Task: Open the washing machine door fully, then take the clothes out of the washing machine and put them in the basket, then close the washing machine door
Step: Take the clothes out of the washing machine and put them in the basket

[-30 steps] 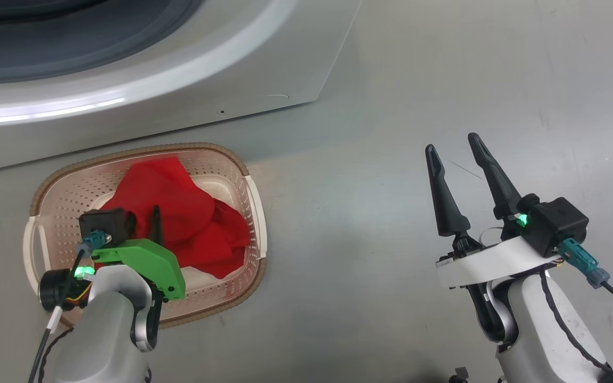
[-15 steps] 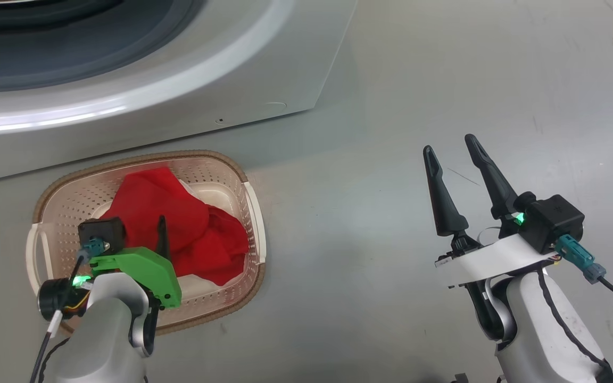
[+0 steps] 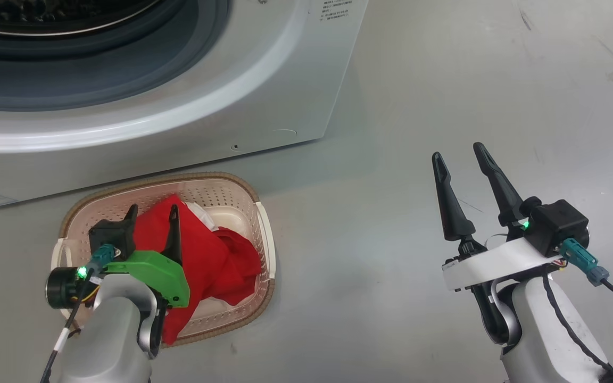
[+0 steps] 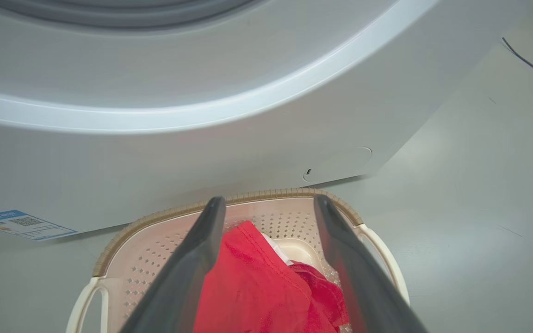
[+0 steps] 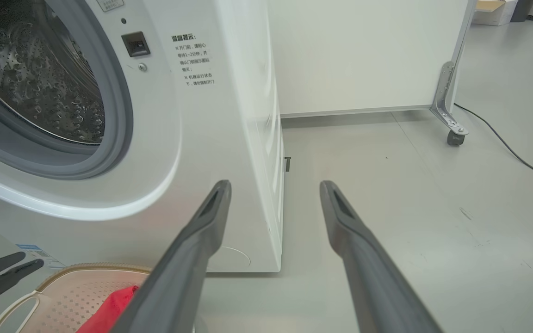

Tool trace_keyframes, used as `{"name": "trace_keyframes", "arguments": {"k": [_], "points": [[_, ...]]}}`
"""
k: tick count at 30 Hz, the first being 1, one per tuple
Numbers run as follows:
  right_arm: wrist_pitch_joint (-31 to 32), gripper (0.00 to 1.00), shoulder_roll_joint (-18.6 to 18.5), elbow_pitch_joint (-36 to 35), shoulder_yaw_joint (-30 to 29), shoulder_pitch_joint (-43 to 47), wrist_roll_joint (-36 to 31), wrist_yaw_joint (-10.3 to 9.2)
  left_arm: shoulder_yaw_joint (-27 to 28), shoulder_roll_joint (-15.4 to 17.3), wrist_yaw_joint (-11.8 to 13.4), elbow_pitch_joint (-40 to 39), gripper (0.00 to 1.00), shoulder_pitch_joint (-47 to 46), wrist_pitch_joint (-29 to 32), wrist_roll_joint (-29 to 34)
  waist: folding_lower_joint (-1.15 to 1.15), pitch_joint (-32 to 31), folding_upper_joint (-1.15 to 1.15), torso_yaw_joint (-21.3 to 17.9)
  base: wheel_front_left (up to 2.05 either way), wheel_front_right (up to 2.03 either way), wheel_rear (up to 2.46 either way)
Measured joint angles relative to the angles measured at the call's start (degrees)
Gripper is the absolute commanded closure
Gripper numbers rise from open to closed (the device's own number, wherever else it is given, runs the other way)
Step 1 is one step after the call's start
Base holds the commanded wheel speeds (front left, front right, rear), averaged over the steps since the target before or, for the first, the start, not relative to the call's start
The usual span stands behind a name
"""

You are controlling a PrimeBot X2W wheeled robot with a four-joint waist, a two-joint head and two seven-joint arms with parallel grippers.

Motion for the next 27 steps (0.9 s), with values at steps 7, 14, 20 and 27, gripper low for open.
{"name": "trace_keyframes", "arguments": {"k": [7, 14, 20, 27], "points": [[0.0, 0.00, 0.0, 0.7, -1.6, 2.0, -1.1, -0.44, -0.4, -0.1, -0.8, -4.5, 0.00, 0.0, -1.0, 0.4, 0.00, -3.7, 0.00, 1.5, 0.00, 0.00, 0.00], [0.0, 0.00, 0.0, 0.9, -2.7, 3.5, -2.5, -0.45, -0.5, -0.2, -1.2, -10.8, 0.00, 0.2, -1.2, 0.6, 0.00, -7.4, 0.00, 3.3, 0.00, 0.00, 0.00], [0.0, 0.00, 0.0, 1.0, -3.3, 5.0, -3.1, -0.46, 0.2, -0.2, -1.2, -18.7, 0.00, 0.8, -1.2, 2.1, 0.00, -10.6, 0.00, 4.9, 0.00, 0.00, 0.00], [0.0, 0.00, 0.0, 0.9, -4.2, 7.2, -3.3, -0.57, 0.4, -0.2, -0.8, -24.7, 0.00, 5.3, -1.2, 2.9, 0.00, -14.4, 0.00, 6.5, 0.00, 0.00, 0.00]]}}
